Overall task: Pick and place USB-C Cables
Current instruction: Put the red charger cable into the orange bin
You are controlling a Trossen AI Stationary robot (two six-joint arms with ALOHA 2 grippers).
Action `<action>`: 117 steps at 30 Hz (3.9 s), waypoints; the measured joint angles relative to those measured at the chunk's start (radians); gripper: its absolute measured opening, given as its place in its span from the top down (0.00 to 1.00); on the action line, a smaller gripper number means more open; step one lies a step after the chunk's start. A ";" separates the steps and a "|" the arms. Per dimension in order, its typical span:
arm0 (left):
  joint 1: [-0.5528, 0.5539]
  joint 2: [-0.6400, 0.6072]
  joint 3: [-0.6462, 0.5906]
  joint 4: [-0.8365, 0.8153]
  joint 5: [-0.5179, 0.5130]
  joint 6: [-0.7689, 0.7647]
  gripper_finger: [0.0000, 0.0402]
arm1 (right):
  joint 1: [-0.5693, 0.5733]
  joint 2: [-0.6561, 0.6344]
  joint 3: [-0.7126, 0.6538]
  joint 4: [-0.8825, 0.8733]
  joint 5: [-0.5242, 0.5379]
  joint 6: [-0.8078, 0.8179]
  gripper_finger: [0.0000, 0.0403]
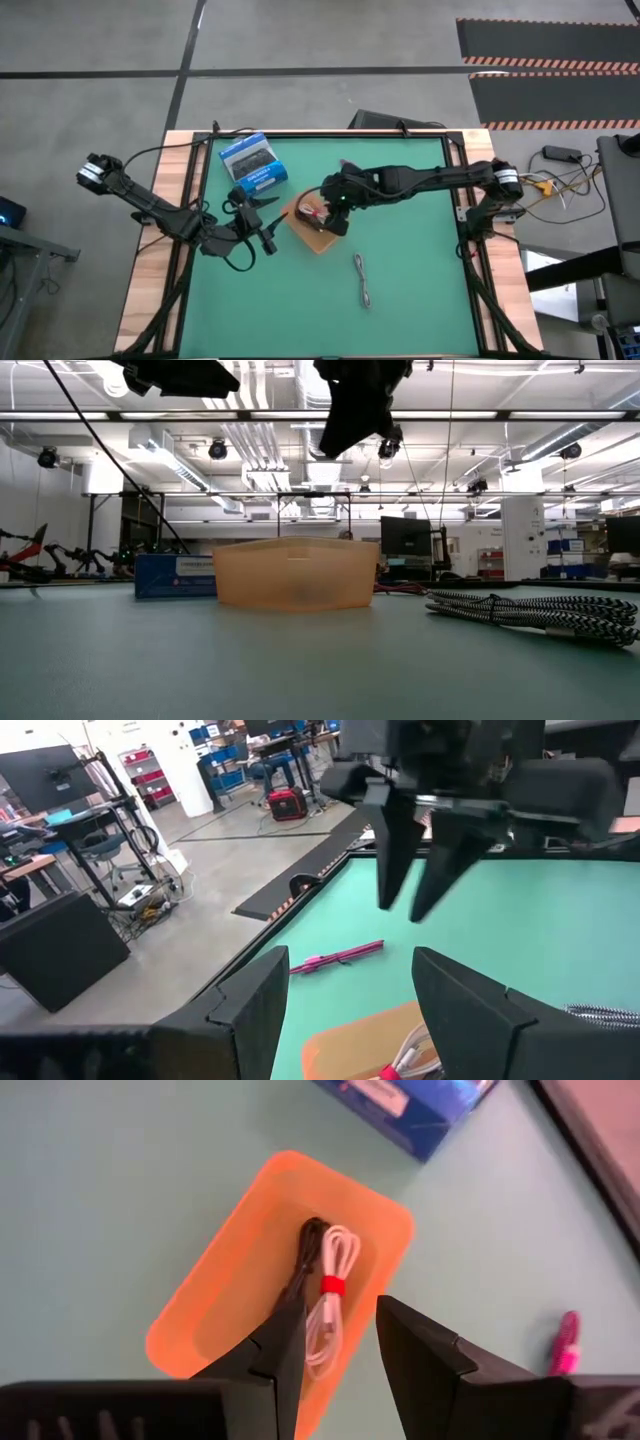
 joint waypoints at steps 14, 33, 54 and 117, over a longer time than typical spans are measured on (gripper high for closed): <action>0.001 0.000 0.000 0.000 0.000 0.001 0.51 | -0.175 -0.048 -0.145 0.019 0.027 0.038 0.68; 0.001 0.000 0.000 0.000 0.000 0.006 0.51 | -0.426 -0.045 -0.393 0.176 0.008 0.189 0.63; 0.002 0.000 0.000 -0.001 0.000 0.008 0.51 | -0.461 0.098 -0.449 0.354 -0.054 0.161 0.64; 0.002 0.000 0.000 -0.001 0.000 0.008 0.51 | -0.440 0.041 -0.449 0.262 -0.074 0.205 0.97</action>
